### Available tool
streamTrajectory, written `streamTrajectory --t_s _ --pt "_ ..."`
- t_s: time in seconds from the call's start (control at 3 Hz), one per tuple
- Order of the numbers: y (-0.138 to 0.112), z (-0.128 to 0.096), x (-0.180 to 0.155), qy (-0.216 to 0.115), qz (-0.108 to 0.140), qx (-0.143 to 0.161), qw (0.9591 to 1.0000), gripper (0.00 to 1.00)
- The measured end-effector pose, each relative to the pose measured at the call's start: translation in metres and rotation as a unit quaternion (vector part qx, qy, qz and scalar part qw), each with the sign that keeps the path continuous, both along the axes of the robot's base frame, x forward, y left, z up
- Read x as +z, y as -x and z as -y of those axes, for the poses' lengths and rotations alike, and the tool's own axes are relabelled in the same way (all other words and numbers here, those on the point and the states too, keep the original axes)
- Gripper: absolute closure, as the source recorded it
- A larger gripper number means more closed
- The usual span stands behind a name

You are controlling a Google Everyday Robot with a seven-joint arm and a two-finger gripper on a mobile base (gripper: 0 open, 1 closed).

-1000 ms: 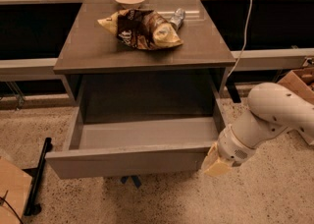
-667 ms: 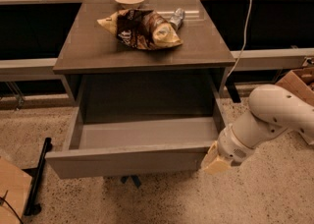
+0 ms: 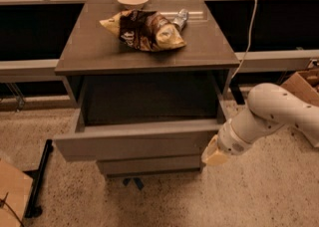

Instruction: Close top drawer

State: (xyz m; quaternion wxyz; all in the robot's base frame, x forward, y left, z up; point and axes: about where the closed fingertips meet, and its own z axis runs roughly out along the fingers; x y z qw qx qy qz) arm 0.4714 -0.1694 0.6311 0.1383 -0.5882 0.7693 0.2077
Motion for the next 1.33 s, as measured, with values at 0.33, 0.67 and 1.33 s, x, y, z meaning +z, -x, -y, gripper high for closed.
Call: streamTrajectory --t_s 0.33,0.67,1.33 --pt "0.001 0.000 0.000 0.000 0.000 0.000 1.0000 1.00" --pt "-0.057 0.008 -0.013 -0.001 0.015 0.006 0.9999 1.00" --pt "-0.067 0.009 -0.017 -0.001 0.035 -0.018 0.9992 1.00"
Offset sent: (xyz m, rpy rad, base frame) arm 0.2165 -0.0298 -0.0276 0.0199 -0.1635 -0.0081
